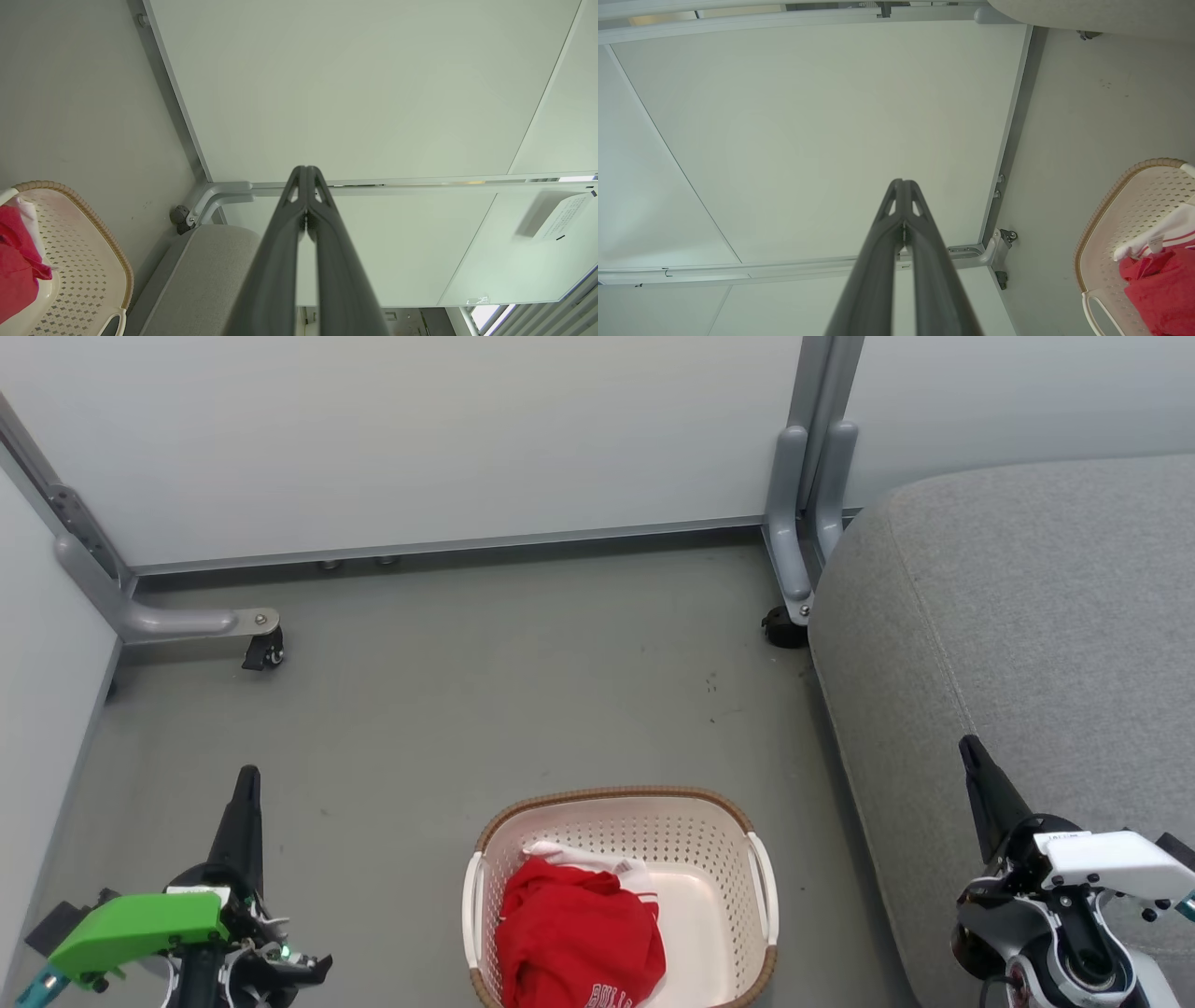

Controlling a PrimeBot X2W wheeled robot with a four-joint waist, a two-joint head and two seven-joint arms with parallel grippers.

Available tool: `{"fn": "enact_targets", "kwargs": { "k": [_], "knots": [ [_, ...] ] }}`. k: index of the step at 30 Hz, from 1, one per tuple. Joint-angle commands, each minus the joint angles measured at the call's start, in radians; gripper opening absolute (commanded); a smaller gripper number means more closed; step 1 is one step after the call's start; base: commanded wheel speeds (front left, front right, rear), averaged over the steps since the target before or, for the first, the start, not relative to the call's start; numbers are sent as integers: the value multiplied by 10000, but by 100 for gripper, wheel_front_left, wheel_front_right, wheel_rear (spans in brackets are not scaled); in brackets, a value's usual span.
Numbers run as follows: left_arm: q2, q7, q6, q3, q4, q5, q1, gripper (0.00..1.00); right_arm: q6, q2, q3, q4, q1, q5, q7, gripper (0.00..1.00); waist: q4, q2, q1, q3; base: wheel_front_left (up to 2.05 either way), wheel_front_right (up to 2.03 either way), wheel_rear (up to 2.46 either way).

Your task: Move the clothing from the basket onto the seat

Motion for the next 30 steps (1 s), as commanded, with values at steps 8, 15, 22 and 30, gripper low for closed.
{"fn": "enact_targets", "kwargs": {
  "k": [8,15,22,30],
  "knots": [
    [-16,-259,7,-267,-54,61,45,100,-2,32,226,-49,103,-128,-289,100,2,0,0,9,0,0,0],
    [108,-629,4,-608,-280,632,27,100,-1,26,402,-280,153,-794,-621,100,5,0,0,5,0,0,0],
    [90,-946,0,-685,-569,1997,32,100,-1,20,647,-582,197,-2307,-938,100,-2,0,0,-9,0,0,0],
    [55,-1277,-3,-842,-869,3456,67,100,0,15,901,-955,237,-4304,-1267,100,-12,0,0,-23,0,0,0]
  ]
}}
